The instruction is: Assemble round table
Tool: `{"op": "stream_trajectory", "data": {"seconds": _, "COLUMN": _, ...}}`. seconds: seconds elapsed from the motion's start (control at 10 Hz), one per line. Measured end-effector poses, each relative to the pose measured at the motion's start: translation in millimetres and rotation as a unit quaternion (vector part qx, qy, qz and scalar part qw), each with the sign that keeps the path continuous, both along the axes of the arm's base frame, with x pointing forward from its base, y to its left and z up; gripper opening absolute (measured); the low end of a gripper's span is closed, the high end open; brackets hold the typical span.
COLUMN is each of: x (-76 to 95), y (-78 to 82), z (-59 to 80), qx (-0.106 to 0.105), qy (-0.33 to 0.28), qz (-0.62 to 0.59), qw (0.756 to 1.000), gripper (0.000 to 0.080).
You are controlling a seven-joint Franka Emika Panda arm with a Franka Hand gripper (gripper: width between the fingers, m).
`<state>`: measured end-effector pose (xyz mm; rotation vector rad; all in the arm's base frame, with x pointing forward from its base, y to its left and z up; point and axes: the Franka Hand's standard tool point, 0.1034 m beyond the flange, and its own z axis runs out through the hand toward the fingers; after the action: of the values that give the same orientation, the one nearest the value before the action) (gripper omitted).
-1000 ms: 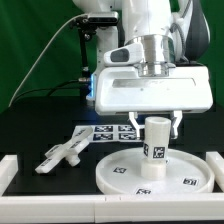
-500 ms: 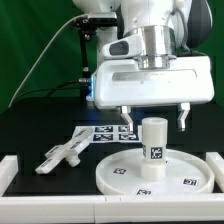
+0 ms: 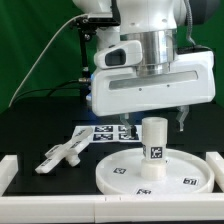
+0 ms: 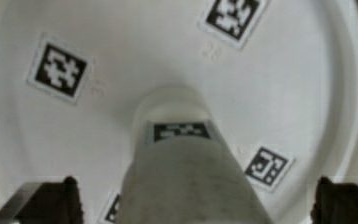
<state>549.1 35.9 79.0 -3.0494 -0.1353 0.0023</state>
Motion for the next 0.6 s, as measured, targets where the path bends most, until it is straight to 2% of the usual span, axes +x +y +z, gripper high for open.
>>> {"op": "stream_trajectory", "data": {"seconds": 0.1, "x": 7.9, "y": -5.4, "z": 2.7, "qx": -0.006, "qy": -0.033, "qz": 0.000, "qw": 0.999, "gripper": 0.0649}}
{"op": "stream_trajectory", "data": {"seconds": 0.2, "x": 4.0, "y": -5.6, "z": 0.3, "qx": -0.006, "qy": -0.032, "qz": -0.008, "qw": 0.999, "gripper": 0.0649}}
{"op": "stream_trajectory", "data": {"seconds": 0.3, "x": 4.7, "y": -5.5, "z": 0.5, "qx": -0.006, "qy": -0.032, "qz": -0.011, "qw": 0.999, "gripper": 0.0522}}
{"op": "stream_trajectory", "data": {"seconds": 0.4, "x": 4.7, "y": -5.3, "z": 0.4, "qx": -0.005, "qy": -0.032, "qz": -0.018, "qw": 0.999, "gripper": 0.0522}}
{"op": "stream_trajectory", "data": {"seconds": 0.5, "x": 4.7, "y": -4.7, "z": 0.4, "qx": -0.004, "qy": -0.029, "qz": -0.046, "qw": 0.999, "gripper": 0.0400}}
{"op": "stream_trajectory", "data": {"seconds": 0.6, "x": 4.7, "y": -4.6, "z": 0.3, "qx": -0.004, "qy": -0.027, "qz": -0.071, "qw": 0.997, "gripper": 0.0403}}
